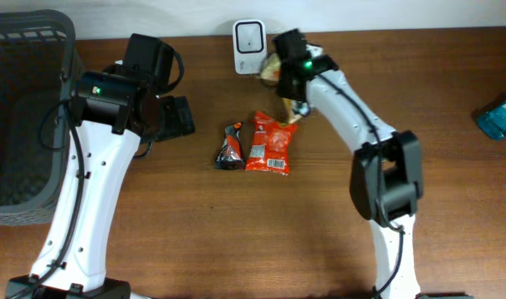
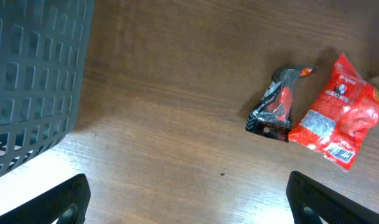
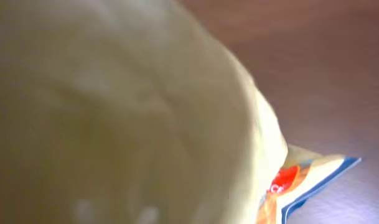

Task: Scan the item barcode
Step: 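Hold the wipes pack under the scanner with the right gripper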

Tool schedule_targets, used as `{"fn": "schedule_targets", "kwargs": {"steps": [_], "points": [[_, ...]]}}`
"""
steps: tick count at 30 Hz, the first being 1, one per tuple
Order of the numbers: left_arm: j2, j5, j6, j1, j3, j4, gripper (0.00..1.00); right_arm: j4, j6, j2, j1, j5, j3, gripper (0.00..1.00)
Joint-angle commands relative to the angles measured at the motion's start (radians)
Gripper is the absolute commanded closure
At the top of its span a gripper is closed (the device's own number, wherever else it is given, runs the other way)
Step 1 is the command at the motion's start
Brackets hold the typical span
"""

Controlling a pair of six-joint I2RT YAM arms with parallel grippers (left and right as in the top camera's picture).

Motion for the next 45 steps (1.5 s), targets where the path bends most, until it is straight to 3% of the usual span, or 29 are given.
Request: {"fn": "schedule_targets", "kwargs": {"steps": [1, 3, 6, 7, 8, 10, 14, 16, 18, 22, 27, 28, 29, 31, 35, 38, 40, 45], "points": [[-0.004, -0.011, 0.016, 0.0, 0.003, 0.0, 0.01, -0.18, -0.04, -0.115, -0.095, 0.039, 0.073, 0.96], [-0.004, -0.011, 0.016, 0.0, 0.003, 0.0, 0.01, -0.291, -0.04, -0.112, -0.15, 0.03, 0.071, 0.9], [-0.004, -0.011, 0.016, 0.0, 0.003, 0.0, 0.01, -0.411, -0.147, -0.103, -0.223, -0.116, 0.068, 0.53], [-0.004, -0.011, 0.016, 0.0, 0.003, 0.0, 0.01, -0.426, -0.202, -0.1, -0.232, -0.153, 0.068, 0.32], [-0.004, -0.011, 0.016, 0.0, 0.003, 0.0, 0.01, -0.436, -0.236, -0.097, -0.234, -0.156, 0.068, 0.19], [-0.004, -0.011, 0.016, 0.0, 0.003, 0.0, 0.01, -0.428, -0.269, -0.096, -0.235, -0.154, 0.068, 0.16], [-0.004, -0.011, 0.016, 0.0, 0.003, 0.0, 0.01, -0.355, -0.285, -0.096, -0.262, 0.055, 0.068, 0.17], [-0.004, -0.011, 0.016, 0.0, 0.003, 0.0, 0.01, -0.341, -0.408, -0.095, -0.303, 0.064, 0.068, 0.05], [-0.004, -0.011, 0.016, 0.0, 0.003, 0.0, 0.01, -0.343, -0.571, -0.081, -0.377, -0.074, 0.068, 0.01], [-0.004, -0.011, 0.016, 0.0, 0.003, 0.0, 0.01, -0.28, -0.728, -0.017, -0.47, -0.413, 0.068, 0.01], [-0.004, -0.011, 0.016, 0.0, 0.003, 0.0, 0.01, -0.214, -0.823, 0.069, -0.475, -0.39, 0.068, 0.0], [-0.004, -0.011, 0.016, 0.0, 0.003, 0.0, 0.01, -0.208, -0.817, 0.084, -0.476, -0.381, 0.068, 0.07], [-0.004, -0.011, 0.016, 0.0, 0.003, 0.0, 0.01, -0.211, -0.807, 0.098, -0.476, -0.38, 0.068, 0.26], [-0.004, -0.011, 0.016, 0.0, 0.003, 0.0, 0.01, -0.211, -0.789, 0.101, -0.476, -0.381, 0.068, 0.47], [-0.004, -0.011, 0.016, 0.0, 0.003, 0.0, 0.01, -0.24, -0.679, 0.098, -0.468, -0.381, 0.068, 0.76], [-0.004, -0.011, 0.016, 0.0, 0.003, 0.0, 0.01, -0.308, -0.636, 0.089, -0.428, -0.381, 0.115, 0.81], [-0.004, -0.011, 0.016, 0.0, 0.003, 0.0, 0.01, -0.383, -0.543, 0.089, -0.386, -0.381, 0.212, 0.94], [-0.004, -0.011, 0.016, 0.0, 0.003, 0.0, 0.01, -0.402, -0.231, 0.089, -0.227, -0.408, 0.438, 0.96]]}}
